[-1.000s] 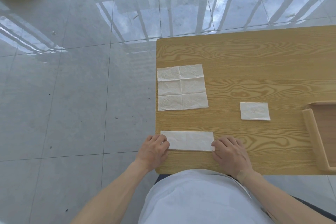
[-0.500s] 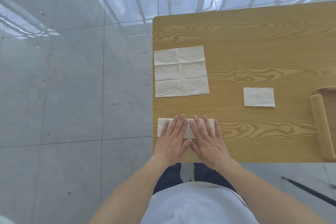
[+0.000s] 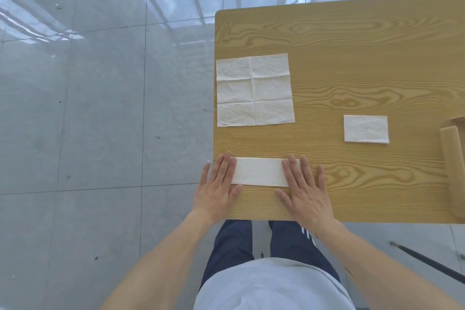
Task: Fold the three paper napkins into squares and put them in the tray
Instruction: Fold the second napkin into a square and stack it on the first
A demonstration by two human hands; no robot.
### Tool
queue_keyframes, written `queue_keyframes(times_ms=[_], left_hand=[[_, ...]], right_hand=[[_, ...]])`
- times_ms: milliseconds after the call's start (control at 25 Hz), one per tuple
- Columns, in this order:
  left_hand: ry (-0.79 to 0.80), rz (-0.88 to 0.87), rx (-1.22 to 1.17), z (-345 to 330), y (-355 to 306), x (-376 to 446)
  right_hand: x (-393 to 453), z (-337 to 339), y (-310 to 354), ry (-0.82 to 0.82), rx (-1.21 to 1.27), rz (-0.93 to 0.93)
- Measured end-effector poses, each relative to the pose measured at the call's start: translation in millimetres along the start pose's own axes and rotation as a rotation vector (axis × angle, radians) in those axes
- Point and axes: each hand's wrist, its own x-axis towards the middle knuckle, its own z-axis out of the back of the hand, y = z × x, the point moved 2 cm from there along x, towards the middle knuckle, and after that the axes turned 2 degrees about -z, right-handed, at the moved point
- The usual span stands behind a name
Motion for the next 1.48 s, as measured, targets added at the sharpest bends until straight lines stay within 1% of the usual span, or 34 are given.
queue_keyframes(times_ms=[80, 240, 320, 480, 560, 640, 800, 960, 1040, 1160, 1240, 1480], left_hand=[[0.028, 0.009, 0.015, 2, 7, -4], [0.052, 0.002, 0.023, 7, 4, -3], [0.027, -0.002, 0.016, 12, 3, -3], [-0.054, 0.037, -0.118, 37, 6, 10], [-0.060, 0.059, -0.130, 49, 5, 19], [-0.027, 0.103, -0.147, 55, 6, 26], [0.088, 0.236, -0.229, 62, 2, 35], [0.138, 0.373, -0.301, 68, 0, 39], [0.154, 0.452, -0.400, 69, 1, 37], [0.114, 0.544, -0.705, 73, 0, 31], [0.085, 0.575, -0.837, 79, -4, 25], [0.022, 0.547, -0.962, 95, -44, 20]], right_hand=[[-6, 1, -13, 0.020, 0.003, -0.045], [-13, 4, -30, 0.072, 0.018, -0.077], [-15, 7, -43, 0.083, 0.067, -0.140], [-28, 10, -79, 0.124, 0.119, -0.279], [-34, 12, -89, 0.151, 0.141, -0.340], [-35, 13, -90, 0.176, 0.185, -0.383], [-32, 16, -90, 0.259, 0.237, -0.370], [-32, 21, -93, 0.318, 0.254, -0.329], [-33, 22, -94, 0.323, 0.257, -0.318], [-35, 22, -95, 0.320, 0.254, -0.307], [-36, 22, -95, 0.315, 0.250, -0.306], [-35, 22, -94, 0.312, 0.250, -0.297]])
